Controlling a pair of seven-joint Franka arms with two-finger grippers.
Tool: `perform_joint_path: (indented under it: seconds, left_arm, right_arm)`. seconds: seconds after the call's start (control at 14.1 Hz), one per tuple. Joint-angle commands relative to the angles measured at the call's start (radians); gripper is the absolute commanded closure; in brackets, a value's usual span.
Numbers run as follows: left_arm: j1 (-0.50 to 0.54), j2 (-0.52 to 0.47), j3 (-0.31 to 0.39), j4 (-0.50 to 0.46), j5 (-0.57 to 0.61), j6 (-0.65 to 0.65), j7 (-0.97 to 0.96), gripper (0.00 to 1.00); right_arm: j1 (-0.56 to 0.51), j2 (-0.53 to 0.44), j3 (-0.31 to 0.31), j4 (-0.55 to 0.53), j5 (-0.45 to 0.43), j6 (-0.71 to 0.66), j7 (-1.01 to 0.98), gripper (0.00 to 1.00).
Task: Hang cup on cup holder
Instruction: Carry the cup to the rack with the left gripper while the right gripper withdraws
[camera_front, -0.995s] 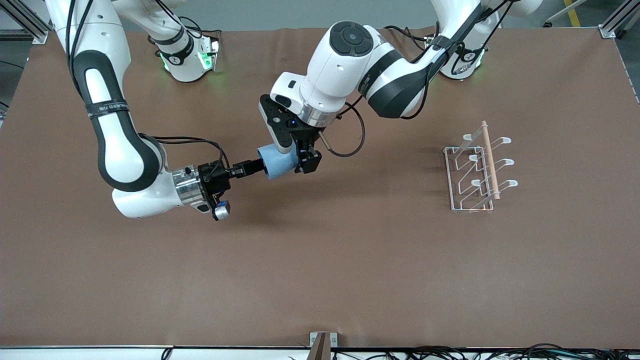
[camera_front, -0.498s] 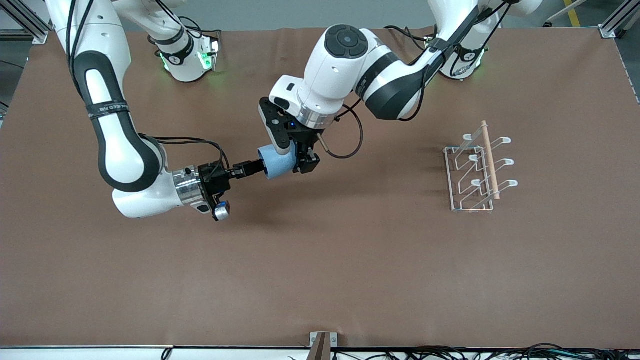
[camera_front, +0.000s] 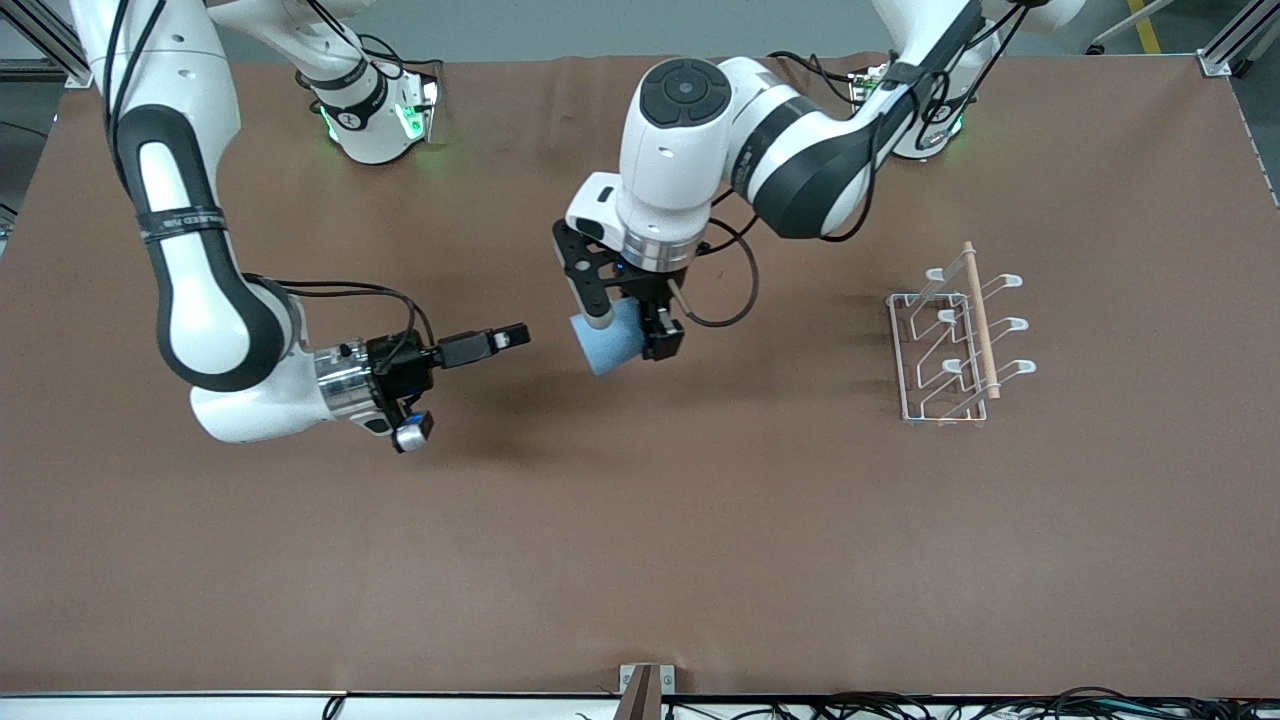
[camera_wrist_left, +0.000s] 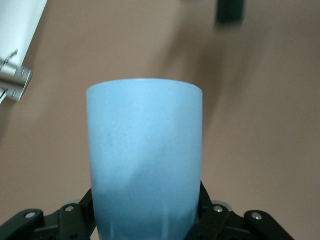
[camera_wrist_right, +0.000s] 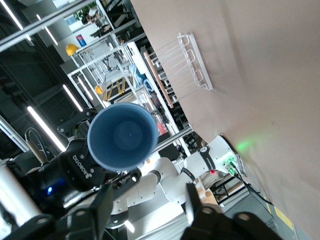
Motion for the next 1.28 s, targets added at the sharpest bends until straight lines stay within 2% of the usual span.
perform_joint_path:
  seconds: [0.0, 0.21, 0.36, 0.5, 0.64, 0.85, 1.0, 1.21]
  left_arm:
    - [0.042, -0.054, 0.002, -0.004, 0.085, -0.161, 0.084, 0.71]
    - [0.123, -0.065, 0.001, -0.004, 0.185, -0.295, 0.233, 0.72]
    - [0.186, -0.07, 0.002, -0.007, 0.231, -0.365, 0.334, 0.72]
    - [0.212, -0.068, 0.001, -0.014, 0.345, -0.416, 0.423, 0.73]
    - [0.214, -0.065, 0.001, -0.055, 0.494, -0.451, 0.497, 0.76]
    - [0.22, -0.059, 0.005, -0.141, 0.681, -0.455, 0.559, 0.8]
    - [0.246, -0.056, 0.006, -0.197, 0.777, -0.459, 0.559, 0.86]
    - [0.292, -0.053, 0.006, -0.256, 0.849, -0.468, 0.586, 0.85]
  right_arm:
    - [-0.055, -0.027, -0.01, -0.007, -0.135, 0.006, 0.006, 0.0]
    - [-0.06, -0.108, -0.101, -0.009, -0.339, 0.065, 0.007, 0.0]
    - [-0.063, -0.148, -0.141, -0.003, -0.506, 0.124, 0.006, 0.0]
    - [-0.061, -0.177, -0.167, 0.025, -0.674, 0.154, 0.006, 0.0]
    - [-0.079, -0.19, -0.17, 0.096, -0.852, 0.15, 0.003, 0.0]
    - [-0.116, -0.199, -0.17, 0.257, -1.065, 0.112, 0.004, 0.0]
    - [-0.118, -0.201, -0.169, 0.333, -1.176, 0.092, 0.001, 0.0]
    - [-0.119, -0.217, -0.173, 0.399, -1.259, 0.001, 0.009, 0.0]
